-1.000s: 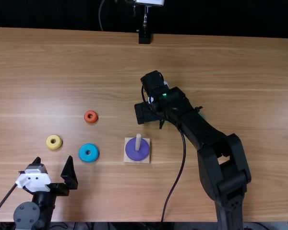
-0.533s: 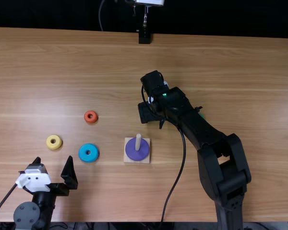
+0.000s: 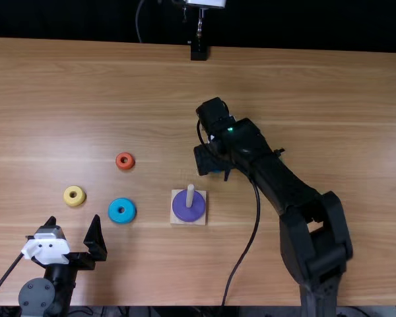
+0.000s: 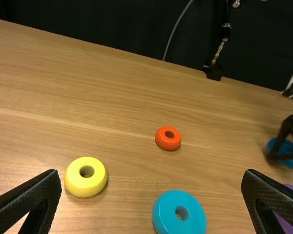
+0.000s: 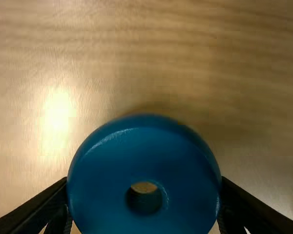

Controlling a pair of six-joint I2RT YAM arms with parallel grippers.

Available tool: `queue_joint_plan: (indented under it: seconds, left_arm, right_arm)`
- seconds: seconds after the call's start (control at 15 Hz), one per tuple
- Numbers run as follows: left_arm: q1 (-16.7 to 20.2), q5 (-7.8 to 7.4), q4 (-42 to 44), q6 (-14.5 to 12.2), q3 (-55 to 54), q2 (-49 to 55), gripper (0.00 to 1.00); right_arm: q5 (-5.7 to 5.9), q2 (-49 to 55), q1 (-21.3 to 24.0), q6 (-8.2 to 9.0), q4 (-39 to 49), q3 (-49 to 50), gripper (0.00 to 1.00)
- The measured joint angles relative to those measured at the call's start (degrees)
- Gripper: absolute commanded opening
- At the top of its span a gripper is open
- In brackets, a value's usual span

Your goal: Build the Hanoi tower: stack the rings onto the peg from bottom to top in this color order: purple, dark blue, light blue, dark green, light green, yellow, orange.

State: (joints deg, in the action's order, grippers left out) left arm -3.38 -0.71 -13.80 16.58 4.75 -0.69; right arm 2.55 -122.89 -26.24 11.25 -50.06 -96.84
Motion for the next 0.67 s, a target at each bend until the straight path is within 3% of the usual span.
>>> queue_joint_plan:
  seconds: [0.4, 0.67]
  left_arm:
    - [0.00, 0.04, 0.00, 0.02, 0.00, 0.02, 1.00]
    - [0.00, 0.02, 0.00, -0.02, 0.00, 0.02, 1.00]
  right_arm:
    - [0.00, 14.25, -0.02, -0.07, -5.55, -0.02, 0.00]
    - [0.02, 19.96, -3.58, -0.02, -10.05, -0.02, 0.00]
